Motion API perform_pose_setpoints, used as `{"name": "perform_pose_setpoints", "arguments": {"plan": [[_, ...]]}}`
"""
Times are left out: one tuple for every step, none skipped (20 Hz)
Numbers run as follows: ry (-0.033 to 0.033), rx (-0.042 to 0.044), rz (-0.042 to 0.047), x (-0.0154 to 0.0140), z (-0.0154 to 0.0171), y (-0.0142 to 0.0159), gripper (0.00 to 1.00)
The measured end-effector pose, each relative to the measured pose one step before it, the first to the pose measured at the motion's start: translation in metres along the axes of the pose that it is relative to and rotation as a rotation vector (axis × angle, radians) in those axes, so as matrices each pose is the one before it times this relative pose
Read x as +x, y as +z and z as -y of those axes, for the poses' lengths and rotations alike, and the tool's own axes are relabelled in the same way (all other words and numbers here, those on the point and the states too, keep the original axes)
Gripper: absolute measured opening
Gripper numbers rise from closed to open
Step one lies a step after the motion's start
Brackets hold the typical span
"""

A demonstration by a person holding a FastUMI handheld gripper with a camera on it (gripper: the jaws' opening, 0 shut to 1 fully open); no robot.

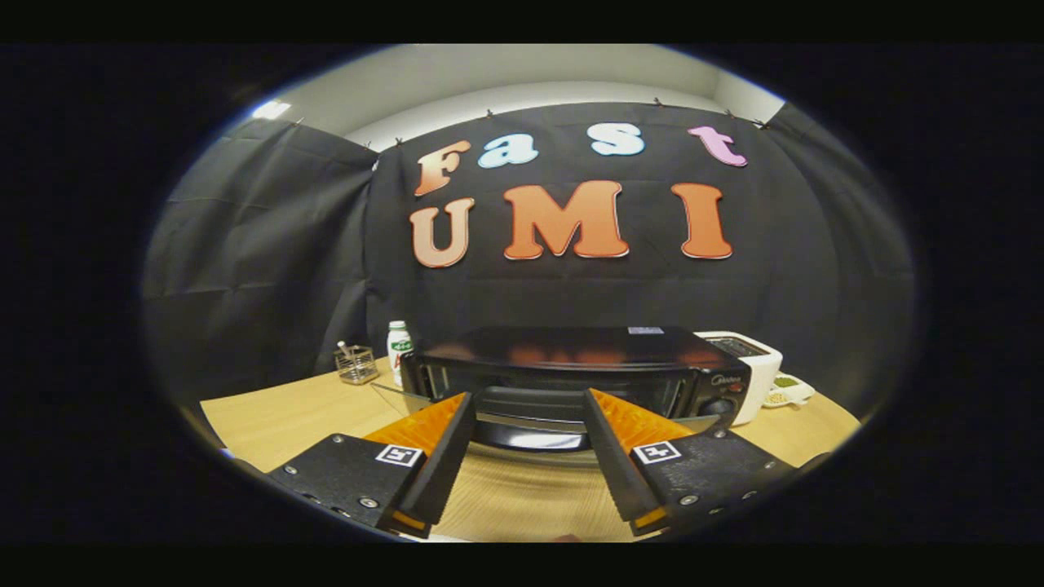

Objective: Open the toaster oven, put the food inside, and close the toaster oven door.

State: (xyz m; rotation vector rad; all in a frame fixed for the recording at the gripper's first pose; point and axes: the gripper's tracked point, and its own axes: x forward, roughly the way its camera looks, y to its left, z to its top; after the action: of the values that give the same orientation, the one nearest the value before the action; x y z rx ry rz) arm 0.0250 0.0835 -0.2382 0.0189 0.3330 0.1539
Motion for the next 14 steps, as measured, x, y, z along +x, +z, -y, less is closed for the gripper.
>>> {"name": "perform_pose_setpoints", "arguments": {"plan": [[0.02069,0.01714,-0.02008,-0.01153,-0.00432,-0.00883,0.79],[0.02835,0.03872,-0.03267,-0.00912,-0.00563,-0.01353,0.79],[0.03302,0.04449,-0.05546,-0.00794,-0.00561,-0.01862,0.79],[0.02242,0.04181,-0.06837,-0.00477,-0.00349,-0.0213,0.79],[0.01561,0.03118,-0.05831,-0.00245,0.00142,-0.01692,0.78],[0.0154,0.02107,-0.0398,-0.00027,0.00268,-0.01259,0.79],[0.00354,0.02022,-0.02519,-0.00289,0.0036,-0.0058,0.78],[-0.00117,0.01214,-0.01168,-0.00222,0.00449,-0.00548,0.78],[-0.00079,0.01166,0.00022,-0.00163,0.00272,-0.00303,0.77],[0.00157,0.00715,0.00419,-0.00171,0.0022,-0.00269,0.76],[0.00243,0.00185,-0.00334,-0.00086,0.00206,-0.00399,0.76],[0.00072,0.00654,-0.02256,-0.00015,0.00261,-0.00778,0.74],[-0.00441,0.02002,-0.04018,-0.00058,0.00378,-0.00946,0.74],[0.0077,0.02171,-0.02062,-0.00245,0.00065,-0.00432,0.74]]}}
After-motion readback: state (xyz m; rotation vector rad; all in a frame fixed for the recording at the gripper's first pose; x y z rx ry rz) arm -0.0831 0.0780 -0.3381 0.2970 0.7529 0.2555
